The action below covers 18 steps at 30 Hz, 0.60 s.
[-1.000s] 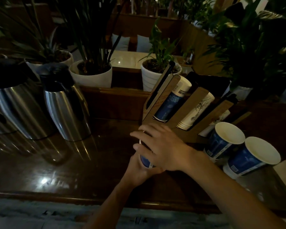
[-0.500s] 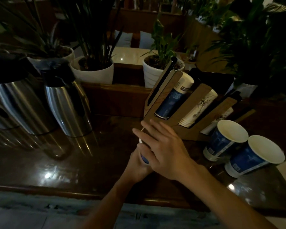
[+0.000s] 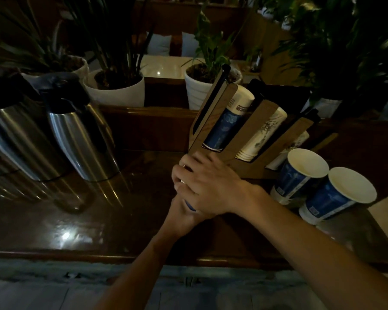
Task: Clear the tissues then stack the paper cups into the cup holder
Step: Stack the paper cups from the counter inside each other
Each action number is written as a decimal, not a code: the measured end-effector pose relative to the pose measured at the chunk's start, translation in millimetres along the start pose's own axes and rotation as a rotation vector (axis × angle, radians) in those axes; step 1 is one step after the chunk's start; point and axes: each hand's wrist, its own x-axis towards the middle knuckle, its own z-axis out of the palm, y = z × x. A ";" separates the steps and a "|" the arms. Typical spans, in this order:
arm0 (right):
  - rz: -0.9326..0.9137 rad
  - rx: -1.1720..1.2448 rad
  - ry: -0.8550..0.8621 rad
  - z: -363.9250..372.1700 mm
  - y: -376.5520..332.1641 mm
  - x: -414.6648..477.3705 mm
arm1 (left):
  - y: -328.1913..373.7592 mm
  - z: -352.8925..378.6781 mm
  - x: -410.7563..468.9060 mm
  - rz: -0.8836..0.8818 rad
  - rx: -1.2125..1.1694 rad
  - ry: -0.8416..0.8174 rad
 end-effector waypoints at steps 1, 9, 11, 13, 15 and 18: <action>0.005 0.007 -0.003 0.0 0.8 0.8 | -1.5 0.1 0.4 -0.019 -0.005 -0.007; 0.133 0.024 -0.024 2.8 -4.4 11.0 | -0.8 -0.8 -0.8 -0.073 -0.076 0.008; 0.144 0.033 -0.031 4.8 -5.3 9.1 | 2.6 -0.3 -0.5 -0.105 -0.070 -0.014; 0.174 0.045 -0.020 4.7 -5.5 9.6 | 2.7 0.8 -3.3 -0.131 -0.072 -0.022; 0.196 0.058 -0.009 3.7 -7.1 10.7 | -0.1 3.7 -6.2 -0.164 -0.084 0.030; 0.207 0.137 0.084 0.6 -9.1 6.4 | -7.8 10.5 -9.8 -0.180 -0.112 0.070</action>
